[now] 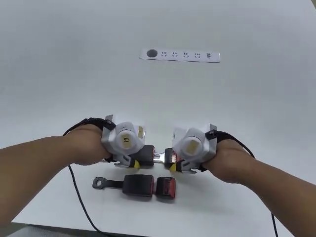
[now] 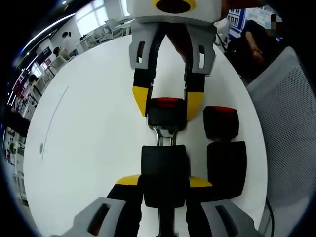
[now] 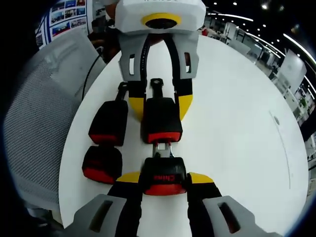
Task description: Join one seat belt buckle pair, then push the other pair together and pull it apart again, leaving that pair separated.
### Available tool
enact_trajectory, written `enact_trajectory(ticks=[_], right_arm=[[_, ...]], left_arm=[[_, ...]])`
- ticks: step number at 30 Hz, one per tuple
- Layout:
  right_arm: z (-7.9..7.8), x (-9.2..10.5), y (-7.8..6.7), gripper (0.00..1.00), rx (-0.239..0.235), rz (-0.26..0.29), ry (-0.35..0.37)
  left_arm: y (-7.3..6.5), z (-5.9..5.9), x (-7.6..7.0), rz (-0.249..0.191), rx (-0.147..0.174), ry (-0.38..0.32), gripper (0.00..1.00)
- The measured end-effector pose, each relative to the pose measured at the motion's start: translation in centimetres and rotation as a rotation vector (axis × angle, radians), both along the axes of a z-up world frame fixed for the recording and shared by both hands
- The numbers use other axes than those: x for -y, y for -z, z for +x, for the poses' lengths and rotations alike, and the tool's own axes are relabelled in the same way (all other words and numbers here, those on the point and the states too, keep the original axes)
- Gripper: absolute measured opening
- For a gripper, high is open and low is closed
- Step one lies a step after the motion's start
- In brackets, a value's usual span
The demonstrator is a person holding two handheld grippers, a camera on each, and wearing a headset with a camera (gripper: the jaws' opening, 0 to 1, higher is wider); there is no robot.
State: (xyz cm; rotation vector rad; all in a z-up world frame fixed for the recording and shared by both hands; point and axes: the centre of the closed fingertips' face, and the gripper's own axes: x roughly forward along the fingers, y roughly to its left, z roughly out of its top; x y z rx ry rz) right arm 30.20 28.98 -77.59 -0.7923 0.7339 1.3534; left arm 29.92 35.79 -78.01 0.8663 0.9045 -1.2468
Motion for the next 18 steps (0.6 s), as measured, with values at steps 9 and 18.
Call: enact_trajectory(ticks=[9,18], right_arm=[[0.17,-0.26,0.30,0.30,-0.010,0.015,-0.031],[0.10,-0.71,0.41,0.30,-0.018,0.028,-0.020]], left_arm=[[0.10,-0.08,0.12,-0.009,0.009,0.037,0.33],[0.27,0.13,-0.06,-0.031,0.007,0.007,0.32]])
